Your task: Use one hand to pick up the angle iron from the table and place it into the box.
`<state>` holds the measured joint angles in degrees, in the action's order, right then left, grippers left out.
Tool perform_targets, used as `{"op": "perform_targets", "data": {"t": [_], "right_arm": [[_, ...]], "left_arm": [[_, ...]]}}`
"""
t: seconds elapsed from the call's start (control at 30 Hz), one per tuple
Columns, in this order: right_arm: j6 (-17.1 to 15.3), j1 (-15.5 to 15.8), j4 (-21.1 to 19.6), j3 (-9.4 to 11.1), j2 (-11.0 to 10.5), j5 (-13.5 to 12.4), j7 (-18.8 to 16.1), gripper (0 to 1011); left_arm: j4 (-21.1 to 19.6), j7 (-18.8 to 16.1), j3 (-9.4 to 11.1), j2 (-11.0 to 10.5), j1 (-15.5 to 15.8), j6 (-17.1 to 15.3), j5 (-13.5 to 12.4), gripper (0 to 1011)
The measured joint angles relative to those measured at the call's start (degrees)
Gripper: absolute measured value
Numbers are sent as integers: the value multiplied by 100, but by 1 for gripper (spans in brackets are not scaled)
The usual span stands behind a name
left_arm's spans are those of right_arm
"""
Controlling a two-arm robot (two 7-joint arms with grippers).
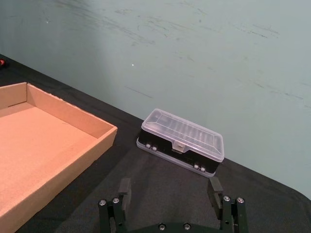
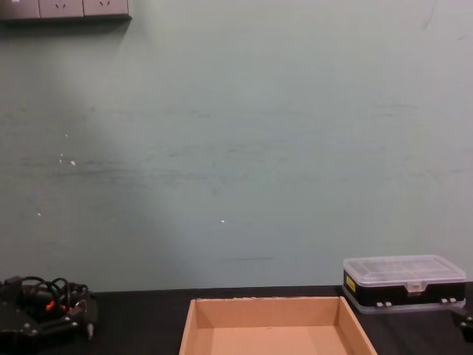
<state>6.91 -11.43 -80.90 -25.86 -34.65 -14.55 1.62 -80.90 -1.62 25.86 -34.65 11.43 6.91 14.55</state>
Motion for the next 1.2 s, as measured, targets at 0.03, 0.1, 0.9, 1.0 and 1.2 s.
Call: {"op": "perform_targets", "data": {"t": [0.03,0.1,0.9,1.0,1.2], "right_arm": [[0,0,0,0,0,0,0,1004],[0,0,0,0,0,0,0,1004],[0,0,0,0,0,0,0,1004],[0,0,0,0,0,0,0,1004],[0,0,0,0,0,0,0,1004]], "left_arm": [[0,0,0,0,0,0,0,1000],[0,0,0,0,0,0,0,1000],[0,0,0,0,0,0,0,1000],[0,0,0,0,0,0,0,1000],[0,0,0,0,0,0,0,1000]]}}
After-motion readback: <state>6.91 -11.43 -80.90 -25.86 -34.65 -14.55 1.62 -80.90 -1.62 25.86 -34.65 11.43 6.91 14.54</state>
